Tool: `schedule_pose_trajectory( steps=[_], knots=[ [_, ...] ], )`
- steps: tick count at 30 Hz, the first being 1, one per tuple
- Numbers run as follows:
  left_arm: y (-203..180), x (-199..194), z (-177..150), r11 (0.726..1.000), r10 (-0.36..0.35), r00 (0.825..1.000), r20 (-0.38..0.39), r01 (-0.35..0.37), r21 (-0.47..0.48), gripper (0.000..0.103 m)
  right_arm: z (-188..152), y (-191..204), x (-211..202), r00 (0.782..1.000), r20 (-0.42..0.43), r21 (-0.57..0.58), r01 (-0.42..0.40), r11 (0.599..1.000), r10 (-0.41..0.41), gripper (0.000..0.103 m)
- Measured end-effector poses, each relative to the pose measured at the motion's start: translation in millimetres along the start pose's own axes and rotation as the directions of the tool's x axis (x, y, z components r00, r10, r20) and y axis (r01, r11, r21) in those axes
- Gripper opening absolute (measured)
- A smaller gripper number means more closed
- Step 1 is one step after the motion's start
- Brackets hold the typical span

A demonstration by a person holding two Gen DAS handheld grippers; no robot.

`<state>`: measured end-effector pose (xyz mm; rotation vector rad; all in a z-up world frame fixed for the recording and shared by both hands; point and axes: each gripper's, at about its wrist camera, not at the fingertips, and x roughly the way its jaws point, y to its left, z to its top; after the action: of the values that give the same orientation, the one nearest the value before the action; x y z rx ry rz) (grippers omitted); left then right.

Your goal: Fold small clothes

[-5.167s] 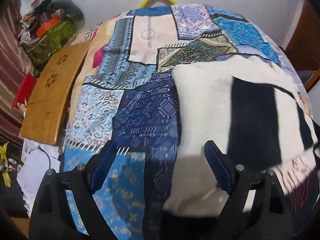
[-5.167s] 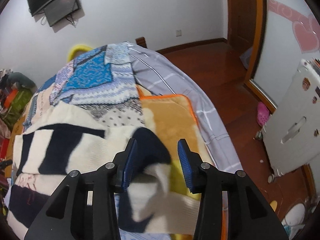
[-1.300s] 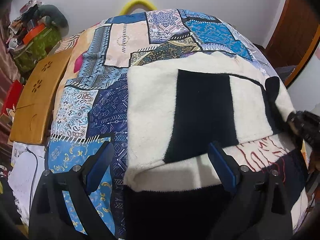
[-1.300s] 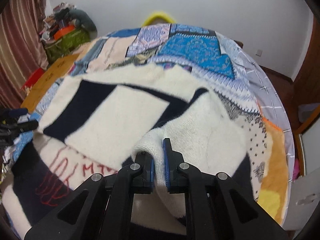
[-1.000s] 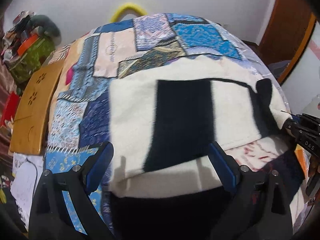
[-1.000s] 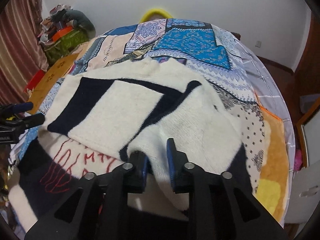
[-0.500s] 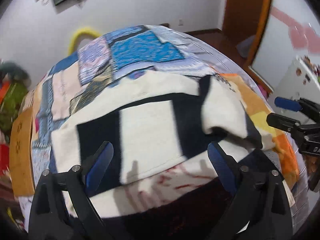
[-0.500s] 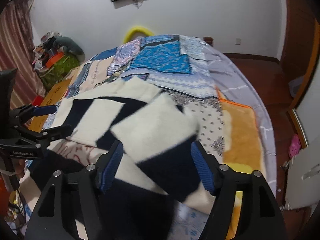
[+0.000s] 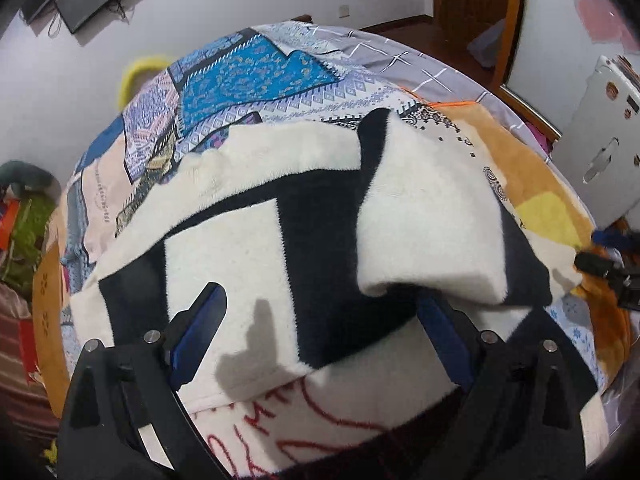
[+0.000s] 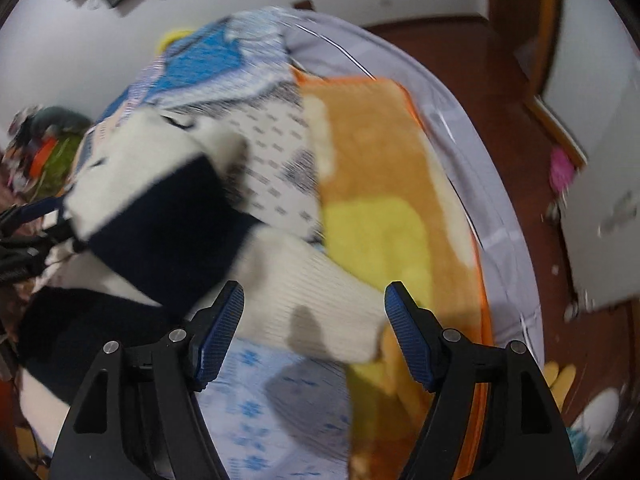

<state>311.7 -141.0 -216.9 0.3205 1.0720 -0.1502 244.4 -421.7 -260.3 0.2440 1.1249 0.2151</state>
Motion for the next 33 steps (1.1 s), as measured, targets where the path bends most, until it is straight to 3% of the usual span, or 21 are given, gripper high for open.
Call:
schedule_pose_trajectory(
  steps=[10, 13, 15, 18, 26, 33],
  knots=[
    [-2, 5, -1, 1.000, 0.012, 1.000, -0.009, -0.012, 0.013, 0.096, -13, -26, 40, 0.997, -0.069, 0.084, -0.015, 0.996, 0.021, 0.069],
    [-2, 5, -1, 1.000, 0.011, 1.000, -0.007, -0.011, 0.013, 0.096, -13, -25, 42, 0.998, -0.059, 0.081, -0.024, 0.996, 0.029, 0.050],
    [-2, 5, 0, 1.000, 0.012, 1.000, -0.008, -0.012, 0.011, 0.096, -12, -26, 44, 0.996, -0.074, 0.099, -0.047, 0.994, 0.054, 0.029],
    [-1, 4, 0, 1.000, 0.010, 1.000, -0.003, -0.010, 0.006, 0.096, -12, -25, 41, 0.997, -0.064, 0.084, -0.040, 0.996, 0.046, 0.011],
    [8, -11, -3, 1.000, -0.005, 1.000, 0.023, 0.005, -0.011, 0.096, 11, -4, -13, 0.994, 0.069, 0.004, -0.080, 0.997, 0.079, 0.009],
    [26, -33, -9, 0.998, -0.018, 0.998, 0.068, 0.023, -0.063, 0.096, 44, 55, -72, 0.963, 0.221, -0.131, -0.129, 0.983, 0.156, 0.006]
  ],
)
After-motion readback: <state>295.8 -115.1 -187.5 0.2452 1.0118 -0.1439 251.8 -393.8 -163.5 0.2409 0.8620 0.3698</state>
